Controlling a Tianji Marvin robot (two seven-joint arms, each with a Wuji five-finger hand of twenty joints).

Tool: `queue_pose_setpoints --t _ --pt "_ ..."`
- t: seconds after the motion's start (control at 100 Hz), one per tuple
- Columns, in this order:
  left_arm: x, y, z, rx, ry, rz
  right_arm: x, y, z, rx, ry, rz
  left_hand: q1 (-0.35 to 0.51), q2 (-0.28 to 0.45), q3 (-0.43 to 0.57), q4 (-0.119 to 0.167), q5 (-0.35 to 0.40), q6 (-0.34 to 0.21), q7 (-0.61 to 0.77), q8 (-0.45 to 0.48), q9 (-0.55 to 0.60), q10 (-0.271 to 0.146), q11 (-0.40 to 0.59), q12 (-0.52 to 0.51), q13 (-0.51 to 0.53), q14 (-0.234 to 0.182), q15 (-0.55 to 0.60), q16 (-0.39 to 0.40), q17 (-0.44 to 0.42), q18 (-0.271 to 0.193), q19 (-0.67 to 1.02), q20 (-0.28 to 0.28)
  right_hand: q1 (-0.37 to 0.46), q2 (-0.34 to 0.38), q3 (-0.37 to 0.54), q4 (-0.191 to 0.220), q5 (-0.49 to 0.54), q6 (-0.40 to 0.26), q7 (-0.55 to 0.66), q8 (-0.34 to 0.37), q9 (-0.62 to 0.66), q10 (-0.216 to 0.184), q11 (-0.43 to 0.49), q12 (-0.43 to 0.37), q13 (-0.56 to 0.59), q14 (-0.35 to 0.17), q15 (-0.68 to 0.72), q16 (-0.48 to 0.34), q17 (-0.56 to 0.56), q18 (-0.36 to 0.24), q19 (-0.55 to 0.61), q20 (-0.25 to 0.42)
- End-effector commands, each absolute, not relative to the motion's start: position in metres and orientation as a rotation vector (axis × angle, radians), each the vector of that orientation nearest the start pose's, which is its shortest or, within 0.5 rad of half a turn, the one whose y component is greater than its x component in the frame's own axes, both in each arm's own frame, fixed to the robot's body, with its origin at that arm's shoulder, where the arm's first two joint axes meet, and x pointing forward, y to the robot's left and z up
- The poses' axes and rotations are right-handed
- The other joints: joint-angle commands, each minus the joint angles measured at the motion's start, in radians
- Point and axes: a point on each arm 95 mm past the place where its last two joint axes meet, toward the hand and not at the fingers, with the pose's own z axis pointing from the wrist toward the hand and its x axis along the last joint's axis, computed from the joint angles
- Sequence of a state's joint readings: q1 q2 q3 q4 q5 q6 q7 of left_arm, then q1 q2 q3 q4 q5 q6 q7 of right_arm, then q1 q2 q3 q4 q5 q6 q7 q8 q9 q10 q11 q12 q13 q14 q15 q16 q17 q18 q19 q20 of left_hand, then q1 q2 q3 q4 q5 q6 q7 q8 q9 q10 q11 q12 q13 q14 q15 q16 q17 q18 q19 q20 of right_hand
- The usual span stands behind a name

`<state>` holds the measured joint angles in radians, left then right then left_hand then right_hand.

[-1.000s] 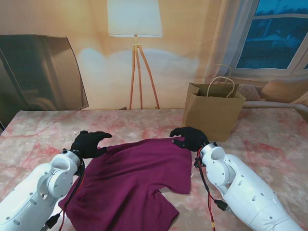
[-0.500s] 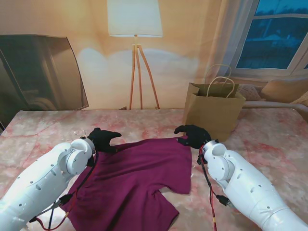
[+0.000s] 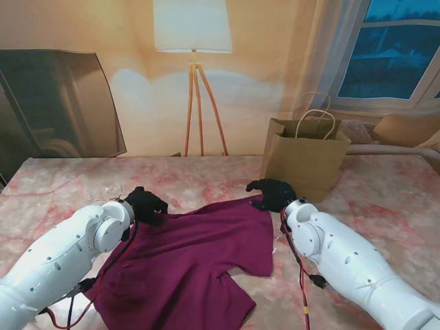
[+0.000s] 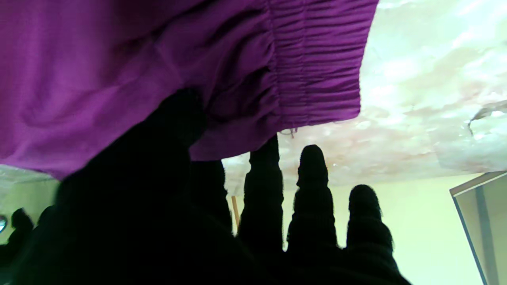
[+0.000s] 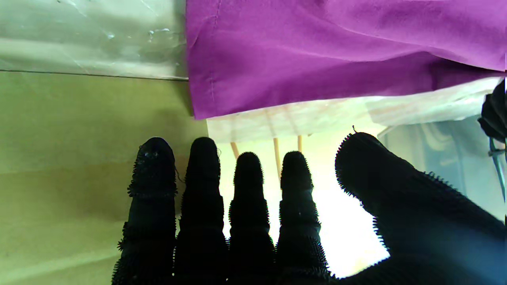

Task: Fold the socks and the shorts into the kraft paper bag

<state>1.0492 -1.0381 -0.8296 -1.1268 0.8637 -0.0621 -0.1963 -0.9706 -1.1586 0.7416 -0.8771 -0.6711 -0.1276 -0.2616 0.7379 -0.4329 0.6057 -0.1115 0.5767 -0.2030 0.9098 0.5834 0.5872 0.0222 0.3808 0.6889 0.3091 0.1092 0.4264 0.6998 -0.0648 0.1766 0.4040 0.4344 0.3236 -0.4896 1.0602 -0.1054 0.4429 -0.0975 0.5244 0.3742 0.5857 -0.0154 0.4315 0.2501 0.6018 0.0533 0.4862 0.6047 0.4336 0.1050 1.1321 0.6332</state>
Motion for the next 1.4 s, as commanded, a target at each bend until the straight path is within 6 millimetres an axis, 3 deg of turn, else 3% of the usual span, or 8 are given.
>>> queue_pose_setpoints --t 0.0,0.42,0.75,0.87,0.95,1.11,1.22,1.39 --pt "0.5 0.023 -0.354 -1.229 1.9 -1.148 0.526 0.013 -0.354 1.233 1.537 1.546 0.046 0.025 -0.027 -0.05 -0.005 -0.032 0.064 0.042 -0.004 -0.002 -0.073 -0.115 -0.004 -0.009 -0.029 -0.038 0.001 -0.005 0.01 0.025 0.03 0.004 0.03 0.007 -0.041 -0.002 0.017 -0.016 0.001 -0.026 0.013 0.018 -0.076 -0.024 0.021 0.036 -0.031 -0.038 0.028 0.063" --pt "0.484 0.031 -0.355 -1.186 1.913 -1.21 0.534 0.032 -0.366 1.255 1.656 1.506 0.126 0.066 -0.094 -0.046 -0.078 -0.122 0.07 0.145 0.218 -0.068 -0.085 -0.242 0.16 -0.041 -0.004 -0.082 0.007 -0.019 0.096 0.052 0.18 0.053 0.038 0.006 -0.17 0.03 -0.02 -0.045 -0.158 -0.048 -0.022 0.001 -0.289 -0.124 -0.039 -0.066 -0.105 -0.066 -0.072 0.105" --pt "0.474 0.037 -0.351 -1.109 1.912 -1.265 0.541 0.035 -0.367 1.229 1.732 1.389 0.121 0.06 -0.088 -0.047 -0.077 -0.128 0.076 0.152 0.235 -0.087 -0.058 -0.225 0.181 -0.054 0.005 -0.079 0.005 -0.024 0.1 0.044 0.271 0.032 0.055 -0.014 -0.225 0.05 0.001 -0.099 -0.071 -0.037 0.073 0.039 -0.289 -0.088 0.261 0.149 -0.034 -0.131 0.154 0.265" --pt "0.472 0.039 -0.35 -1.098 1.913 -1.265 0.541 0.032 -0.366 1.199 1.731 1.357 0.113 0.059 -0.084 -0.048 -0.076 -0.125 0.076 0.15 0.235 -0.089 -0.055 -0.219 0.182 -0.059 0.001 -0.082 0.005 -0.023 0.098 0.041 0.22 -0.048 0.098 -0.023 -0.188 0.038 0.027 -0.106 -0.02 -0.102 0.358 0.269 -0.28 -0.078 0.387 0.284 -0.025 -0.145 0.181 0.275" --pt "0.471 0.04 -0.349 -1.097 1.91 -1.265 0.54 0.03 -0.365 1.184 1.721 1.344 0.109 0.057 -0.081 -0.049 -0.073 -0.122 0.075 0.147 0.234 -0.086 -0.057 -0.219 0.185 -0.06 -0.005 -0.086 0.005 -0.022 0.096 0.039 0.213 -0.137 0.105 -0.136 -0.089 -0.001 0.074 -0.078 0.029 -0.122 0.457 0.538 -0.265 -0.057 0.461 0.385 -0.023 -0.134 0.17 0.233" --pt "0.47 0.042 -0.35 -1.107 1.905 -1.263 0.537 0.027 -0.365 1.175 1.678 1.334 0.102 0.051 -0.072 -0.05 -0.065 -0.106 0.073 0.138 0.23 -0.077 -0.057 -0.219 0.187 -0.057 -0.007 -0.09 0.006 -0.019 0.098 0.038 0.197 -0.204 0.063 -0.188 0.294 -0.26 0.433 -0.036 0.069 -0.129 0.495 0.727 -0.245 -0.038 0.509 0.463 -0.009 -0.129 0.213 0.211" --pt "0.47 0.043 -0.351 -1.12 1.898 -1.267 0.535 0.025 -0.367 1.166 1.648 1.356 0.089 0.045 -0.051 -0.054 -0.061 -0.091 0.078 0.124 0.237 -0.075 -0.05 -0.214 0.197 -0.058 0.001 -0.09 0.004 -0.016 0.121 0.046 0.191 -0.179 0.044 -0.19 0.381 -0.329 0.466 0.098 -0.026 -0.097 0.364 0.565 -0.303 -0.055 0.42 0.401 -0.053 -0.122 0.192 0.206" --pt "0.47 0.046 -0.352 -1.133 1.898 -1.261 0.535 0.023 -0.368 1.165 1.649 1.385 0.085 0.039 -0.043 -0.056 -0.057 -0.093 0.08 0.118 0.247 -0.077 -0.051 -0.217 0.213 -0.058 0.006 -0.09 0.007 -0.011 0.136 0.048 0.164 -0.2 0.045 -0.189 0.186 -0.264 0.399 0.223 -0.008 -0.027 0.089 0.095 -0.027 -0.039 -0.031 -0.067 0.038 -0.022 0.037 0.063"
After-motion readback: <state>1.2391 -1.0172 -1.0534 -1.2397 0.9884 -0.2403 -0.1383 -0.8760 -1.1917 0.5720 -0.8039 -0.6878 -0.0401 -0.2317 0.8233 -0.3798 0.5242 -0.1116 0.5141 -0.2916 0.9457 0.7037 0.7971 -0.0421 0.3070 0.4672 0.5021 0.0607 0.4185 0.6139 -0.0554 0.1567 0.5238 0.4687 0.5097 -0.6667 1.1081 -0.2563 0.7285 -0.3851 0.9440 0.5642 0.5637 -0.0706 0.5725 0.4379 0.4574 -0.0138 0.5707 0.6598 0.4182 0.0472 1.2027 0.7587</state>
